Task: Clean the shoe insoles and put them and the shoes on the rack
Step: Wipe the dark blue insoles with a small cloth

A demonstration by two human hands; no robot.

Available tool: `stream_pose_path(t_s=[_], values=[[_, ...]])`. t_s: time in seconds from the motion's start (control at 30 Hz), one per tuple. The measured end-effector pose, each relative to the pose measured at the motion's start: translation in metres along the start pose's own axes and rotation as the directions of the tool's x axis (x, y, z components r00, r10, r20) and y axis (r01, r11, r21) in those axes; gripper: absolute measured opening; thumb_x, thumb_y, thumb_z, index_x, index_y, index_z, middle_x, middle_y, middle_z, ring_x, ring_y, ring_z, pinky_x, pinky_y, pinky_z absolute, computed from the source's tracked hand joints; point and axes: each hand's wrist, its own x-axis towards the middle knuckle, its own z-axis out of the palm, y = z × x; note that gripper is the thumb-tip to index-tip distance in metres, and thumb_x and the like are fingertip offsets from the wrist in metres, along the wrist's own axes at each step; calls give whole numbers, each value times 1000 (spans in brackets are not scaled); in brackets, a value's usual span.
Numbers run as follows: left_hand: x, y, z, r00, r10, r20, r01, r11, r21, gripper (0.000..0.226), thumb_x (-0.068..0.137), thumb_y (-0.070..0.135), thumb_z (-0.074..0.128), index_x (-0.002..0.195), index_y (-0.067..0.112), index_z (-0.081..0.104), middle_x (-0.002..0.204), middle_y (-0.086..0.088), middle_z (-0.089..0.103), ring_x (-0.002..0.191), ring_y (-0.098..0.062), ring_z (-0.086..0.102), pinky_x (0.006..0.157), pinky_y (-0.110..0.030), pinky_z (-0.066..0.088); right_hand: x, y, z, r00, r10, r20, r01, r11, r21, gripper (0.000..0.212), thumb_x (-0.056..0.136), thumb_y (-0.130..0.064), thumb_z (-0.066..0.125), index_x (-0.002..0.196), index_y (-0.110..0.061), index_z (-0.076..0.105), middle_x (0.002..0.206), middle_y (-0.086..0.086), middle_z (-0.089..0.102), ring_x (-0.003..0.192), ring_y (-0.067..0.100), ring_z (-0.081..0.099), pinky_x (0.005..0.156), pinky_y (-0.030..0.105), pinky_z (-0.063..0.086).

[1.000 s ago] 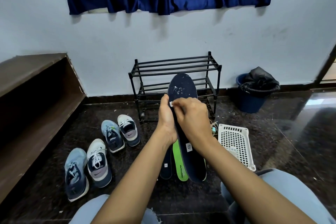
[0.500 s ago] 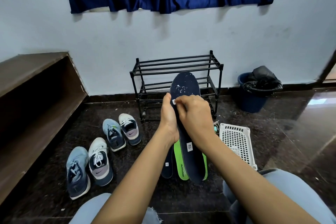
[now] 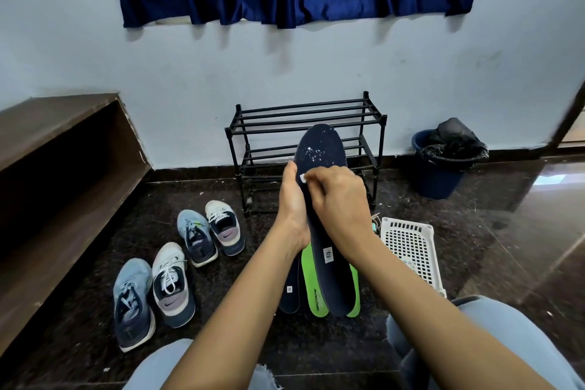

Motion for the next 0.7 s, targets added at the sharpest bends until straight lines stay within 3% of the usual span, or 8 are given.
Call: stream_pose_path(t_s=[0.2,0.27,0.4,0.53,0.7], values=[[-4,-2,3,999,-16,44,16,1000,11,56,102,52,29,94,15,71,82,-3,75,76,-16,71,75,-28,54,9,5,-3,997,53,-52,-54,998,-11,13,82,-10,61,88,-11,73,76,8,68,75,27,60,69,29,40],[-2,0,1,999,-15,28,15,1000,3,58,101,53,29,95,14,72,86,-4,75,82,-18,70,78,-29,54,3,1,0,999,36,-41,-36,999,0,15,80,-11,60,86,-11,73,74,9,67,72,28,60,68,30,43],[1,0,-4,1000,7,-25,-7,1000,4,57,100,53,30,90,14,71,87,-2,74,79,-15,70,70,-27,53,-8,-6,3,1000,2,12,-2,1000,24,19,77,-14,56,83,-11,73,70,9,67,68,28,60,64,33,48],[-1,-2,0,1000,-27,-1,27,1000,14,57,99,54,31,96,15,72,93,-6,75,89,-20,69,80,-31,54,5,1,1,999,36,-8,-36,999,-6,17,81,-13,57,86,-10,73,75,11,68,74,30,60,68,35,47],[-2,-3,3,998,-39,50,38,999,12,57,100,53,31,90,16,73,84,-6,75,78,-19,70,80,-32,53,8,2,-2,997,49,-66,-49,999,-13,14,80,-10,60,85,-9,73,73,11,67,71,30,60,67,33,47]])
